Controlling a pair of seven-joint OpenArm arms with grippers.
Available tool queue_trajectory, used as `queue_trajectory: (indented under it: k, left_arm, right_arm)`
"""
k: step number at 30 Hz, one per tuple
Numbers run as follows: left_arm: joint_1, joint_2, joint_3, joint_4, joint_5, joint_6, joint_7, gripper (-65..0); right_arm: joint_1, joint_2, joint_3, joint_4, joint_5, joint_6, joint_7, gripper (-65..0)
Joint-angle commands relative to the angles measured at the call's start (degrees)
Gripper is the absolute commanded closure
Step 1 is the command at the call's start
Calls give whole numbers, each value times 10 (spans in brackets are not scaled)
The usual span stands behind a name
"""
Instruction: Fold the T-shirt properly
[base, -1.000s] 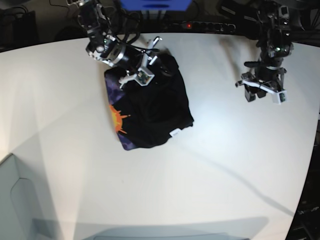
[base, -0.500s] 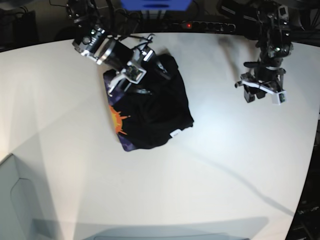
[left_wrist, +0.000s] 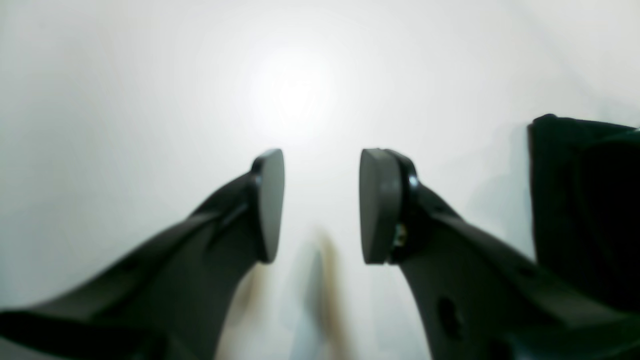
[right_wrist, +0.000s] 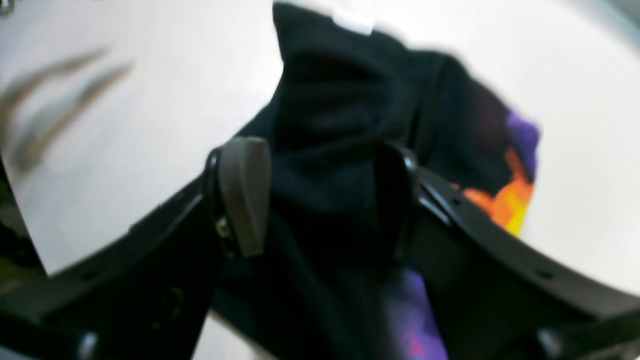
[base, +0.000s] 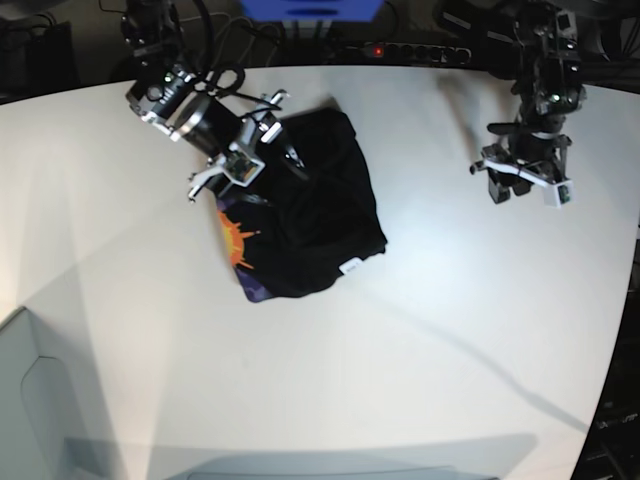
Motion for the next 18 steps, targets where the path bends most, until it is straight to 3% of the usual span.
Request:
queue_trajectory:
  k: [1,10,13,15,18]
  left_arm:
    - [-1,-7,-4,11,-1,-5,-11,-243]
    - [0,-7,-4,21,-1,-5,-11,-243]
    - [6,-9,-4,32,-1,-5,-11,-243]
    - [7,-10,-4,33,-1,-5,-11,-243]
    - [7,-10,-4,34,1,-5,-11,-243]
  right_arm:
    - [3,-1,-2,2,10,1,17,-344]
    - [4,-1,-84,-16,10,8,21,-344]
    - [4,16,-112,-7,9,8,22,-344]
    - [3,27,-112,5,10,8,22,-344]
    - [-1,24,-53,29,12,8,22,-344]
